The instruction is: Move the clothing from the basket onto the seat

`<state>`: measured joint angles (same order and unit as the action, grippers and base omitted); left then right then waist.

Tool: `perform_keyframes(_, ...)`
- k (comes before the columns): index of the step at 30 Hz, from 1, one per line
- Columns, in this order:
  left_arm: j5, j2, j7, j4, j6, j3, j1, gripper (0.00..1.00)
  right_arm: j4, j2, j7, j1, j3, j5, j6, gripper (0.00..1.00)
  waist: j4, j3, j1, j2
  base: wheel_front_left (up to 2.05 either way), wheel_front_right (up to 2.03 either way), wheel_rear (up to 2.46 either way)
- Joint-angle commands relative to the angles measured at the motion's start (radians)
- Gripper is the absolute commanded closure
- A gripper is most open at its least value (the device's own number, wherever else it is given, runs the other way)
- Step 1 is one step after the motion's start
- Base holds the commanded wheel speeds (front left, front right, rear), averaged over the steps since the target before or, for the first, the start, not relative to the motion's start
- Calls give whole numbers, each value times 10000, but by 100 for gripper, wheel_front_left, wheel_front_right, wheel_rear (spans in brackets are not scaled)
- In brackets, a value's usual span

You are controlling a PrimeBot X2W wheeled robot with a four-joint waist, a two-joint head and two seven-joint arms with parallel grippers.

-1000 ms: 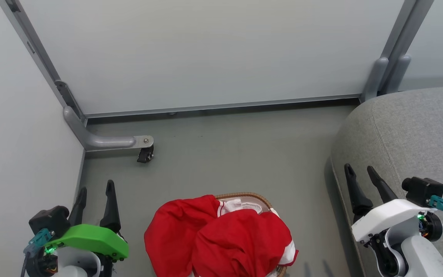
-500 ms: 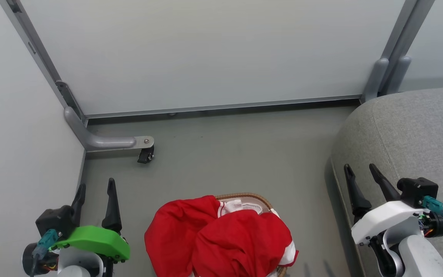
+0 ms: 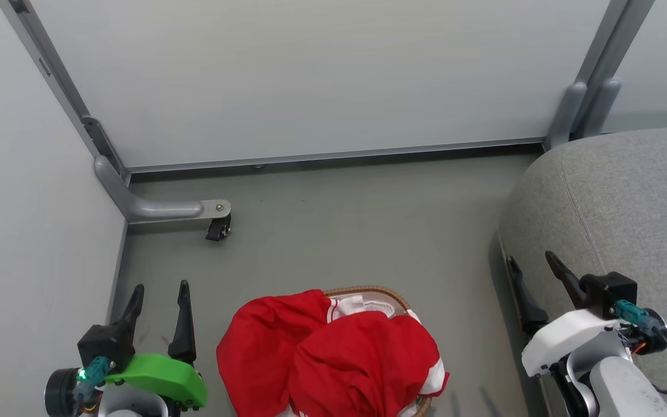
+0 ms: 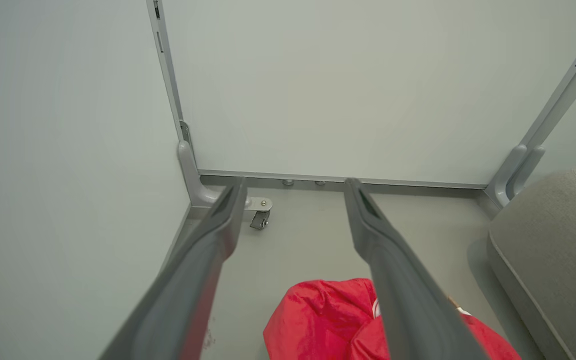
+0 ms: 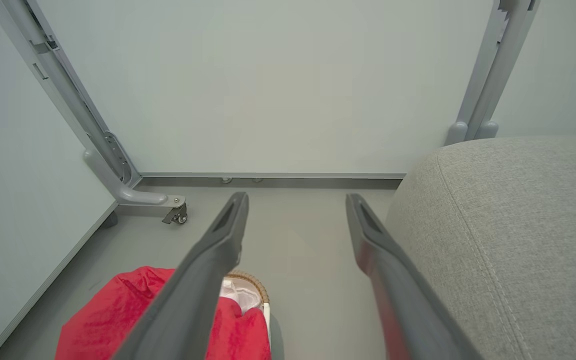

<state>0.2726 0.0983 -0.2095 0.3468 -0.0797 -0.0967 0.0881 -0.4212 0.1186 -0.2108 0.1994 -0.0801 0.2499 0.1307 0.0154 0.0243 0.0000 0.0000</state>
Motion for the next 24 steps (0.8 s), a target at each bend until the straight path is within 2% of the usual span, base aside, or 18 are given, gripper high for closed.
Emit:
perform_keyframes(1,-310,-35,-110,-33,-150,-33,228,0,131,57,-111,414,-24,-360,0,0,-75,491,0,0,0,0,0)
perform_keyframes(11,-617,-85,-304,553,-502,-884,1848,0,859,-121,-310,1659,-128,-1385,-1,0,-643,2870,0,0,0,0,0)
perform_keyframes(24,149,1078,-567,1776,-513,-3606,4418,0,2223,-617,-554,3038,-500,-2513,-3,0,-1995,6053,0,0,0,0,0)
